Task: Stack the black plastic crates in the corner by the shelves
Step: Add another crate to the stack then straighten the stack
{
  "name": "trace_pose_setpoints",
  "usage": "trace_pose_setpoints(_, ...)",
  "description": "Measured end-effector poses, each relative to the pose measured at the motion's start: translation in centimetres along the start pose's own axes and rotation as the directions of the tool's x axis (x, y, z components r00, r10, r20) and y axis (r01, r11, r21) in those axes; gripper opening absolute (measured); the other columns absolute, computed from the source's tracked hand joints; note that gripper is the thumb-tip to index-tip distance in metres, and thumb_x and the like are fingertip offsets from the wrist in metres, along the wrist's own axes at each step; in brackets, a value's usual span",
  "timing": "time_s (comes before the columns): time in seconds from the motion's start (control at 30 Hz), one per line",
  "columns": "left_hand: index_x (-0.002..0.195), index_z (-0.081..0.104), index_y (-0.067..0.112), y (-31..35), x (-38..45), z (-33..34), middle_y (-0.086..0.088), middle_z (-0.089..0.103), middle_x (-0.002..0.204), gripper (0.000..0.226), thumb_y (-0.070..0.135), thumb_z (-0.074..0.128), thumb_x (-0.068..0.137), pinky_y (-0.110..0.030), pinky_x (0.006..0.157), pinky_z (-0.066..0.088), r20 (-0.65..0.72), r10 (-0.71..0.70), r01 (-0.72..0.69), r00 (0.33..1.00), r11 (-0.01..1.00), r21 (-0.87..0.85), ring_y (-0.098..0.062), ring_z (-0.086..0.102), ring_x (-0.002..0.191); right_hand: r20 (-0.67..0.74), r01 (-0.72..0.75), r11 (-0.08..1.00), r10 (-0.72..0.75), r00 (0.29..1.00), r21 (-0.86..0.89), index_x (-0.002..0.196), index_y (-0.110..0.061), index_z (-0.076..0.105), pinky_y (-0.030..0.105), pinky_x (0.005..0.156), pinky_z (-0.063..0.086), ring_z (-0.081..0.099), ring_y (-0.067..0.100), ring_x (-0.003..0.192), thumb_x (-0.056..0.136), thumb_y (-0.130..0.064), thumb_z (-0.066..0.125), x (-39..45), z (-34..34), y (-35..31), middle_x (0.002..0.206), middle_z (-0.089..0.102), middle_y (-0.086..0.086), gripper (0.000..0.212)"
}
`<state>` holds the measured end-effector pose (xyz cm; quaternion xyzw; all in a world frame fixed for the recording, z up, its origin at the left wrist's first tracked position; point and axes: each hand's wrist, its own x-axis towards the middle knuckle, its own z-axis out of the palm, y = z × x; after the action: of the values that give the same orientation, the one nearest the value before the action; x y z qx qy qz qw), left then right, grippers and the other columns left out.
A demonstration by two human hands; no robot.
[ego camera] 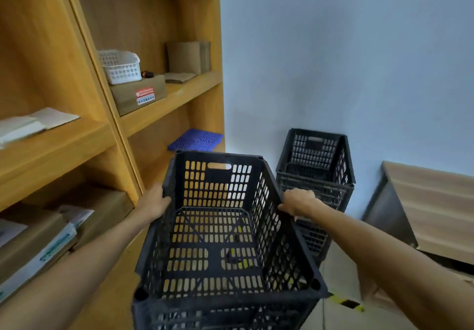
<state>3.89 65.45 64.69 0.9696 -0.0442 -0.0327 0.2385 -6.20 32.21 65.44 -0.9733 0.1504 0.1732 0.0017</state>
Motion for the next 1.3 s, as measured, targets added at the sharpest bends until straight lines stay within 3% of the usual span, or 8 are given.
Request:
trace_pose_setpoints(0.17,0.108,0.053,0.001,5.2,10.6,-4.1,-0.017,0.059,0.108,0.025,0.021,0.054,0.093,-0.034,0.072,0.041,0.021,0.072,-0.073,0.997,0.997,0.023,-0.033,0.058,0.095,-0.124,-0.094,0.992,0.105,0.987,0.086,0.114,-0.013,0.063,0.039,0.088,0.046,0.063,0.026,0.099,0.093,-0.046,0.048,4.4,-5.0,1.3,0.108,0.066,0.005,0.042)
trace_pose_setpoints(0.3,0.101,0.061,0.000,10.2,17.9,-8.0,-0.019,0.064,0.106,0.025,0.022,0.058,0.088,-0.038,0.078,0.047,0.015,0.168,-0.169,0.986,0.985,0.043,-0.035,0.061,0.097,-0.232,-0.123,0.984,0.151,0.961,0.130,0.092,-0.015,0.061,0.038,0.085,0.051,0.060,0.021,0.081,0.092,-0.044,0.049,7.3,-9.8,2.6,0.089,0.062,0.001,0.032)
trace_pose_setpoints(0.5,0.085,0.061,0.000,18.7,24.9,-12.6,-0.020,0.061,0.092,0.011,0.011,0.060,0.084,-0.031,0.062,0.036,-0.012,0.297,-0.297,0.955,0.955,0.010,-0.029,0.052,0.075,-0.359,-0.185,0.970,0.231,0.904,0.158,0.109,-0.015,0.064,0.037,0.078,0.045,0.062,0.028,0.095,0.091,-0.049,0.048,11.4,-16.8,6.0,0.108,0.067,0.008,0.041)
trace_pose_setpoints(0.63,0.081,0.058,0.009,24.1,28.3,-12.8,-0.015,0.060,0.085,0.007,0.014,0.061,0.084,-0.031,0.061,0.036,-0.070,0.374,-0.372,0.925,0.927,0.038,-0.028,0.053,0.074,-0.424,-0.231,0.960,0.277,0.862,0.159,0.104,-0.011,0.060,0.035,0.076,0.040,0.059,0.029,0.093,0.093,-0.047,0.049,14.2,-20.5,9.8,0.110,0.064,0.011,0.040)
trace_pose_setpoints(0.77,0.075,0.059,0.010,28.5,32.6,-10.5,-0.016,0.065,0.083,0.015,0.022,0.058,0.084,-0.032,0.055,0.039,-0.097,0.439,-0.432,0.893,0.898,0.080,-0.028,0.057,0.069,-0.502,-0.267,0.952,0.305,0.809,0.148,0.104,-0.009,0.060,0.034,0.074,0.039,0.049,0.027,0.081,0.093,-0.048,0.050,17.3,-23.5,15.0,0.101,0.062,0.010,0.043)
trace_pose_setpoints(0.9,0.092,0.060,0.004,34.2,35.6,-5.6,-0.017,0.065,0.091,0.022,0.025,0.056,0.086,-0.032,0.057,0.040,-0.127,0.441,-0.430,0.888,0.896,0.107,-0.032,0.058,0.078,-0.550,-0.309,0.948,0.300,0.780,0.078,0.088,-0.012,0.054,0.032,0.071,0.038,0.050,0.026,0.077,0.093,-0.047,0.049,20.6,-24.6,21.3,0.084,0.052,0.005,0.036)
trace_pose_setpoints(1.03,0.090,0.056,0.010,40.1,39.1,0.3,-0.014,0.066,0.091,0.024,0.031,0.052,0.078,-0.038,0.072,0.050,-0.104,0.398,-0.400,0.911,0.917,0.005,-0.035,0.061,0.083,-0.561,-0.339,0.938,0.322,0.762,0.078,0.074,-0.011,0.050,0.030,0.065,0.037,0.052,0.025,0.068,0.092,-0.044,0.049,24.1,-24.6,28.3,0.063,0.045,0.000,0.038)
trace_pose_setpoints(1.3,0.103,0.048,0.006,49.3,42.4,11.5,-0.012,0.056,0.094,0.023,0.026,0.049,0.091,-0.037,0.071,0.040,-0.065,0.429,-0.427,0.901,0.903,0.040,-0.034,0.053,0.084,-0.504,-0.422,0.903,0.400,0.765,0.075,0.057,-0.017,0.033,0.029,0.062,0.038,0.050,0.024,0.064,0.093,-0.042,0.046,29.9,-21.5,38.4,0.058,0.038,-0.002,0.045)
